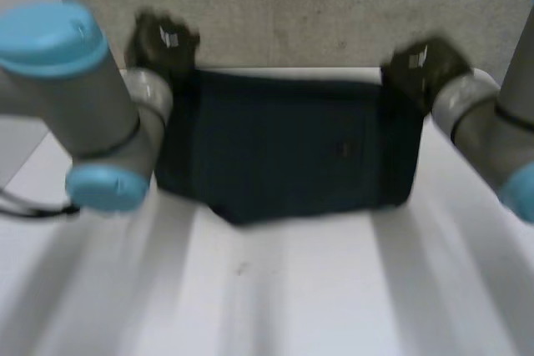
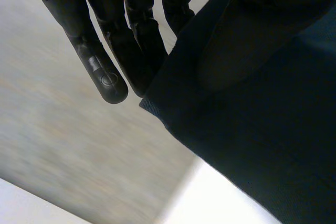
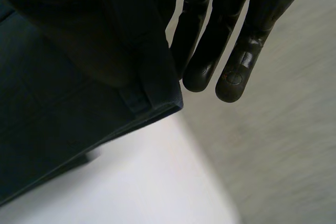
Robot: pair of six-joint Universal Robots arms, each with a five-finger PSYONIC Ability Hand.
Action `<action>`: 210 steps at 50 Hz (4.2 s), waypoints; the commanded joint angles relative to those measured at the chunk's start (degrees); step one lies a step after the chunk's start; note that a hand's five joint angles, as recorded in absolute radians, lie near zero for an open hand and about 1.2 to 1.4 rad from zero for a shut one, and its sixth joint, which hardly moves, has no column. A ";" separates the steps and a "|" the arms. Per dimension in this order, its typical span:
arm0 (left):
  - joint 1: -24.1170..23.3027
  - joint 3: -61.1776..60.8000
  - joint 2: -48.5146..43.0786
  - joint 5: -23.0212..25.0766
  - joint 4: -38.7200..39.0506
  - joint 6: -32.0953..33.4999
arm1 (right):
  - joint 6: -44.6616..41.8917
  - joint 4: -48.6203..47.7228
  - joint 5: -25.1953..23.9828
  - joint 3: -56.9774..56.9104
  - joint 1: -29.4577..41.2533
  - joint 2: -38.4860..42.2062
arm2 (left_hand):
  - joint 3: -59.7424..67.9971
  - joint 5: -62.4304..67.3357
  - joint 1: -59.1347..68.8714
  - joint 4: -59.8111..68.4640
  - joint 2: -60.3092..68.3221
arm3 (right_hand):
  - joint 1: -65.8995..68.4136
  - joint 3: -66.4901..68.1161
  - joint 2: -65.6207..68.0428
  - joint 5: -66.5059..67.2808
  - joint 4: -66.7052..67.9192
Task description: Fold the shorts.
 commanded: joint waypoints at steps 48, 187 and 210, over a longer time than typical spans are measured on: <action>-4.61 -50.72 24.77 1.53 -15.52 -9.31 | -7.28 6.93 -2.82 34.14 0.25 -9.06 | 11.76 13.70 15.76 11.49 11.49 | 26.26 12.55 12.99 15.38 11.91; -6.55 -54.94 27.50 0.74 -10.54 -16.78 | -6.95 -4.57 -3.00 40.30 -0.63 -7.13 | 11.76 13.70 15.76 11.49 11.49 | 26.26 12.55 12.99 15.38 11.91; 7.31 -34.75 15.84 18.27 -2.13 -11.87 | -6.68 -6.76 -5.46 43.65 -1.60 -8.28 | -47.27 -45.33 -43.27 -47.54 -47.54 | 26.26 12.55 12.99 15.38 11.91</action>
